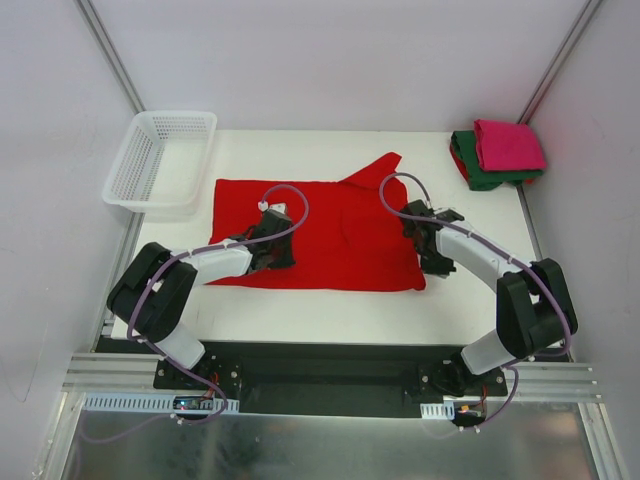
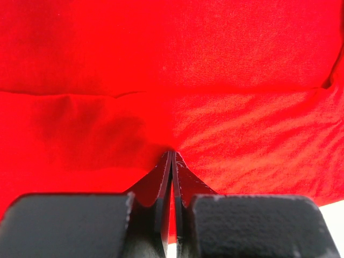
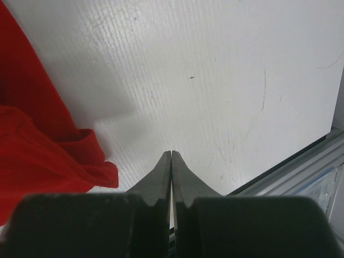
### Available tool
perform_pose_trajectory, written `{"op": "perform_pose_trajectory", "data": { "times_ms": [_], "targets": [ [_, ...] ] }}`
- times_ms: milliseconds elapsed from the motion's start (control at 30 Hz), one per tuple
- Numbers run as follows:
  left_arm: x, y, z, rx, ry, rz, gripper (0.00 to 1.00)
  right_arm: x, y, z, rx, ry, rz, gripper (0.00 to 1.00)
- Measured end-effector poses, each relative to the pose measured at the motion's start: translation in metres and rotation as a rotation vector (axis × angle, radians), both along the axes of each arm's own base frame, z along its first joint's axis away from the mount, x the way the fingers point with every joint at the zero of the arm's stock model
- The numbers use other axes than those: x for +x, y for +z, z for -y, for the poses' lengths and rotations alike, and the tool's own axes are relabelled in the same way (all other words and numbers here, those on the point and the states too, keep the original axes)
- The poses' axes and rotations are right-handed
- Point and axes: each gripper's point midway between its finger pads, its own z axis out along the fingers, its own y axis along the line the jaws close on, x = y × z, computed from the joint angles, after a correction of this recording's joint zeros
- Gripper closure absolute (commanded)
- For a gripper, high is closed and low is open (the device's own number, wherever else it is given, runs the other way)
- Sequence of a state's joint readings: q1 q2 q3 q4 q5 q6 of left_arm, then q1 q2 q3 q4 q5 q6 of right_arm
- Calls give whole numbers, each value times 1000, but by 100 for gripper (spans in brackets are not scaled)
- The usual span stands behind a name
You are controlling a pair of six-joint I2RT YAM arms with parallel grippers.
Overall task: Fold and stack the t-shirts
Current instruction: Fold the flattened tshirt in 1/3 of the way
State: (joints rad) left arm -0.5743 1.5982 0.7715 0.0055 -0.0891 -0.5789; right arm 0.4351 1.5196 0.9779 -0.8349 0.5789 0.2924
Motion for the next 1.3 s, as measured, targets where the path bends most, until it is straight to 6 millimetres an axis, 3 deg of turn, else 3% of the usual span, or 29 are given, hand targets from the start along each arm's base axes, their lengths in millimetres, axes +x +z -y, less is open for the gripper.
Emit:
{"op": "perform_pose_trajectory", "data": {
  "times_ms": [67,100,200,533,867,1300],
  "targets": [
    [0,0,0,0,1,0,100,1,1,-1,5,2,1,83],
    [0,0,0,0,1,0,100,1,0,-2,12,5,-4,71],
    [0,0,-1,0,2,0,100,-2,-3,-11,66,22,-20,60],
    [0,0,0,-1,2,0,100,-16,15,-37,293,47,65,57],
    [-1,0,0,-1,1,0,100,-36,-9,-43,344,31,0,57],
    [0,0,0,0,2,-1,100,-32,-27,-48,350,15,-17,58]
  ]
}}
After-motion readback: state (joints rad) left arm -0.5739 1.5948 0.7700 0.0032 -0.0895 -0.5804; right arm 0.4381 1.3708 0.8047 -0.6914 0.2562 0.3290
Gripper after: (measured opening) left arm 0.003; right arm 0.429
